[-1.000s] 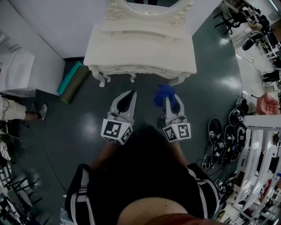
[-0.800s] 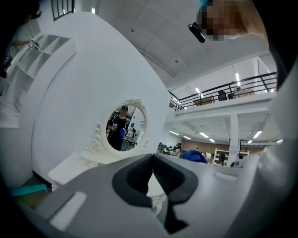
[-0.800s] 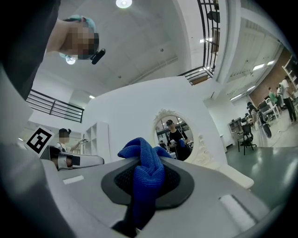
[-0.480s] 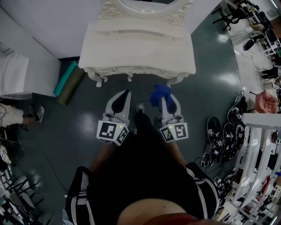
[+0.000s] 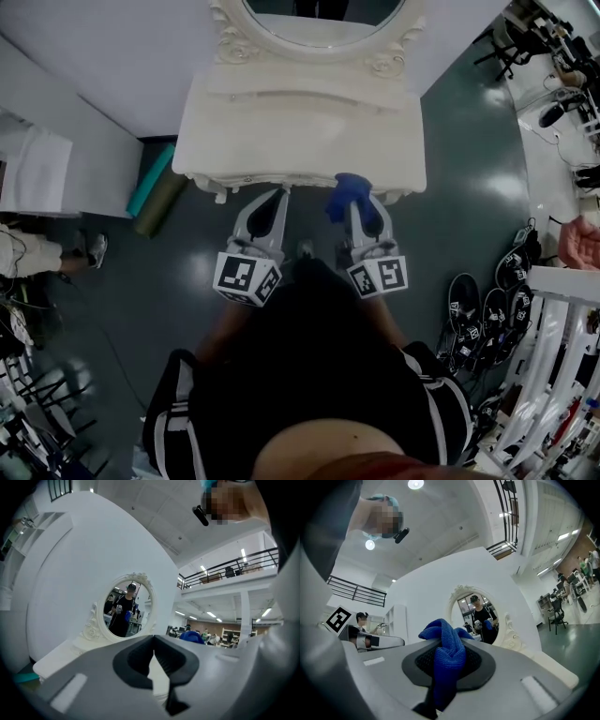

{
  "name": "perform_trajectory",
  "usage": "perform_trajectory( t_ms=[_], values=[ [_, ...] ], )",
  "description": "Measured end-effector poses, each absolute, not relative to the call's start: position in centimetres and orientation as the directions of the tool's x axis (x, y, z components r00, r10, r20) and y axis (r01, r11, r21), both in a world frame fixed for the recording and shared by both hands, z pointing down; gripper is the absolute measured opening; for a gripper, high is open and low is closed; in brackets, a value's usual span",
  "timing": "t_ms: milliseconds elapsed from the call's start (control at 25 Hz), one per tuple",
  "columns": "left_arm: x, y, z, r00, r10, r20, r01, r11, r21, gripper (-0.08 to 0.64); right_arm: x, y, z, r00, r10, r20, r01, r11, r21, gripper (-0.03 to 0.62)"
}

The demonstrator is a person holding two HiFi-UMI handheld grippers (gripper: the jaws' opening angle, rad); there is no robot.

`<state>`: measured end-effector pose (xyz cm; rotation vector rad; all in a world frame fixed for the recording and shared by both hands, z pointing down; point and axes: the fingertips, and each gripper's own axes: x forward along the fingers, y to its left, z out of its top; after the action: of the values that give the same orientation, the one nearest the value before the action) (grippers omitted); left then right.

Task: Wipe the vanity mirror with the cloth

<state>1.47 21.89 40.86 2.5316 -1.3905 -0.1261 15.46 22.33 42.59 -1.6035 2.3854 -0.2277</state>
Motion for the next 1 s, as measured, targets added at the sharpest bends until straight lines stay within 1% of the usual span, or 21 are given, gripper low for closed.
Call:
perform_trajectory(
  t_ms=[280, 520, 720, 1000],
  values=[
    [2.5, 15.8, 39.5, 0.467, -0.884, 0.018, -0.856, -0.447, 0.259, 0.012, 18.0, 16.5, 42.5, -0.388, -0.910, -0.144, -0.869, 0.413, -0.272, 0.054],
    [2.2, 12.7, 39.9, 0.443, -0.896, 0.028, -0.871, -0.423, 0.249, 0.012, 18.5, 12.9, 43.4, -0.383, -0.915, -0.129, -0.866, 0.404, -0.294, 0.054],
    [1.6, 9.1, 39.3, 0.465, -0.885, 0.016, -0.857, -0.445, 0.261, 0.011, 17.1, 9.9, 43.1, -0.374, -0.919, -0.124, -0.875, 0.394, -0.281, 0.054],
    [0.5, 2.2, 38.9, 0.543, -0.840, 0.001, -0.808, -0.522, 0.274, 0.012, 16.1, 3.7, 42.1, -0.296, -0.947, -0.129, -0.915, 0.319, -0.245, 0.054]
  ],
)
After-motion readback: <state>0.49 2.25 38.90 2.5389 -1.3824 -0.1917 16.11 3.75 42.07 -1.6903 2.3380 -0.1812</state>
